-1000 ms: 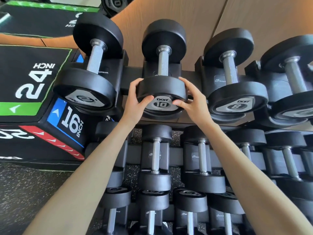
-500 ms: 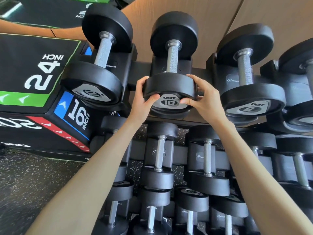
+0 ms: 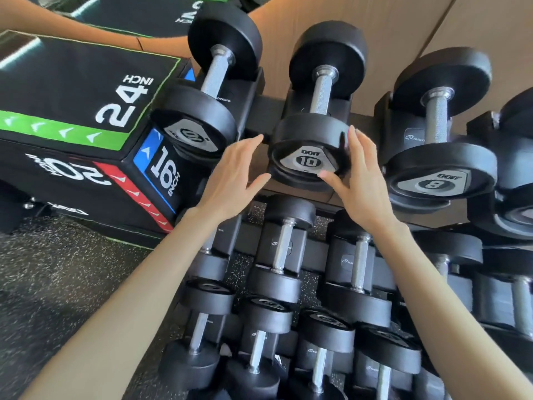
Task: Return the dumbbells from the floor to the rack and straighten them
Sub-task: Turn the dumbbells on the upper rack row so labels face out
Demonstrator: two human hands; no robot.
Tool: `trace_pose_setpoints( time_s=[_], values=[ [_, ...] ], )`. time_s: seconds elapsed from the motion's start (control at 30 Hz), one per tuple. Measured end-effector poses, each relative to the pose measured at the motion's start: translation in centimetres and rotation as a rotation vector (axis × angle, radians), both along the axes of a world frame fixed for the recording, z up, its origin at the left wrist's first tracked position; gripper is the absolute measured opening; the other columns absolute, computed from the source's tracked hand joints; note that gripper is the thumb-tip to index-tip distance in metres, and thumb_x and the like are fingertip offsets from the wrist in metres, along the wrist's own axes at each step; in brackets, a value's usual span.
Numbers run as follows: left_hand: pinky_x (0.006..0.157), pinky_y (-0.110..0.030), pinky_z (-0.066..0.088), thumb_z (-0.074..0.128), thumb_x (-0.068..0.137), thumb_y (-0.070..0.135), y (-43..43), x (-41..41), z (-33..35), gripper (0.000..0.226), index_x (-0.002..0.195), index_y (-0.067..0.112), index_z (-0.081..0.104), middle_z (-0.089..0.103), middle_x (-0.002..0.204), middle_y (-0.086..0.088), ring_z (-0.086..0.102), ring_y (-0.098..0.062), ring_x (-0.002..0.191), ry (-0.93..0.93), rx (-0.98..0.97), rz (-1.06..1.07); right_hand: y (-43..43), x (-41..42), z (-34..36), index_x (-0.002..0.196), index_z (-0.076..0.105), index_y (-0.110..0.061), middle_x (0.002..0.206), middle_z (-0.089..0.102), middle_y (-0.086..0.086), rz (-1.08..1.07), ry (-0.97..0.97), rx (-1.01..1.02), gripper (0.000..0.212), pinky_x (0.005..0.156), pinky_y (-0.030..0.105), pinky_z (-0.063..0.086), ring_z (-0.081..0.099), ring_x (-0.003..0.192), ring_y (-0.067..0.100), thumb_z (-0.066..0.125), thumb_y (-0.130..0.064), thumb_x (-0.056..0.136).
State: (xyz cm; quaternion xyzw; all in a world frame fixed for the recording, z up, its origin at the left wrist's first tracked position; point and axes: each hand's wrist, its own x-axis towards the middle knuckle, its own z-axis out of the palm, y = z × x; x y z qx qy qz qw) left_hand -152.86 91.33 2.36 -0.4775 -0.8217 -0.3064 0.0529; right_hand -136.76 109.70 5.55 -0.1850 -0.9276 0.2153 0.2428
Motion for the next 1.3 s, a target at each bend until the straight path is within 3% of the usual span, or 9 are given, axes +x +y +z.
trace_pose_setpoints(
  time_s=[0.1,0.17,0.3,0.4,0.6,0.83,1.03,1.2,1.3],
  values=[
    [0.108,-0.034,0.031,0.054,0.091,0.03,-3.2,-0.4,0.2,0.059,0.14,0.004,0.035,0.044,0.137,-0.015,0.039,-0.028,0.127,0.136,-0.071,0.048,-2.5,-0.6,0.6,0.143,0.023,-0.002,0.146,0.027,0.02,0.034,0.064,0.052,0.074,0.103,0.044,0.04,0.022,0.138,0.03,0.059,-0.035,0.088],
    [0.108,-0.036,0.03,0.054,0.09,0.027,-5.1,-1.0,-0.2,0.057,0.139,0.003,0.036,0.044,0.137,-0.016,0.039,-0.03,0.127,0.175,-0.117,0.084,-4.3,-1.4,0.8,0.142,0.026,-0.001,0.145,0.03,0.021,0.055,0.08,0.075,0.071,0.11,0.05,0.03,0.022,0.139,0.033,0.058,-0.034,0.088],
    [0.109,-0.038,0.03,0.057,0.09,0.023,-8.4,-2.8,-1.1,0.058,0.139,0.0,0.036,0.044,0.136,-0.018,0.04,-0.032,0.127,0.199,-0.166,0.155,-7.4,-3.7,0.9,0.138,0.031,0.004,0.141,0.036,0.021,0.147,0.092,0.093,0.065,0.116,0.047,0.014,0.028,0.137,0.033,0.059,-0.028,0.089],
    [0.11,-0.041,0.031,0.058,0.089,0.023,-10.3,-4.8,-1.7,0.061,0.14,-0.001,0.033,0.041,0.138,-0.02,0.038,-0.034,0.128,0.157,-0.171,0.216,-9.2,-5.6,0.6,0.139,0.031,0.004,0.141,0.037,0.021,0.184,0.041,0.074,0.065,0.115,0.048,0.018,0.032,0.136,0.032,0.059,-0.028,0.089],
    [0.11,-0.044,0.031,0.059,0.089,0.022,-12.3,-8.7,-2.2,0.064,0.141,-0.001,0.03,0.036,0.142,-0.022,0.035,-0.036,0.13,0.141,-0.138,0.171,-12.2,-9.1,0.4,0.142,0.028,-0.004,0.145,0.033,0.012,0.138,-0.012,0.026,0.067,0.1,0.038,0.043,0.034,0.134,0.024,0.06,-0.03,0.089],
    [0.114,-0.036,0.026,0.066,0.085,0.025,-12.3,-14.4,-1.6,0.081,0.145,-0.002,0.02,0.029,0.146,-0.023,0.03,-0.033,0.135,0.064,-0.031,0.127,-13.1,-14.5,1.9,0.143,0.026,-0.007,0.146,0.032,0.007,0.076,-0.029,0.097,0.068,0.087,0.033,0.047,0.04,0.127,0.019,0.06,-0.028,0.089],
    [0.104,-0.032,0.033,0.072,0.081,0.028,-9.7,-18.1,-0.6,0.091,0.148,0.008,0.014,0.031,0.145,-0.014,0.033,-0.025,0.134,-0.079,-0.014,-0.033,-13.5,-17.8,2.7,0.143,0.027,-0.008,0.146,0.032,0.007,0.056,-0.105,0.156,0.065,0.094,0.039,0.045,0.037,0.13,0.022,0.057,-0.031,0.091],
    [0.093,-0.01,0.025,0.078,0.074,0.024,-8.6,-19.4,-0.3,0.083,0.141,0.011,0.031,0.045,0.14,-0.006,0.042,-0.015,0.124,-0.286,0.08,-0.038,-13.1,-19.9,2.8,0.142,0.028,-0.01,0.133,0.043,0.007,0.011,-0.152,0.118,0.071,0.087,0.041,0.043,0.041,0.122,0.023,0.058,-0.042,0.087],
    [0.082,-0.014,0.033,0.082,0.068,0.021,-8.2,-19.8,-0.1,0.077,0.13,0.012,0.037,0.053,0.125,-0.001,0.046,-0.008,0.106,-0.401,0.086,-0.056,-13.1,-20.2,2.2,0.138,0.03,-0.008,0.128,0.042,0.01,0.011,-0.129,0.047,0.065,0.085,0.044,0.043,0.038,0.119,0.024,0.056,-0.041,0.088]
  ],
)
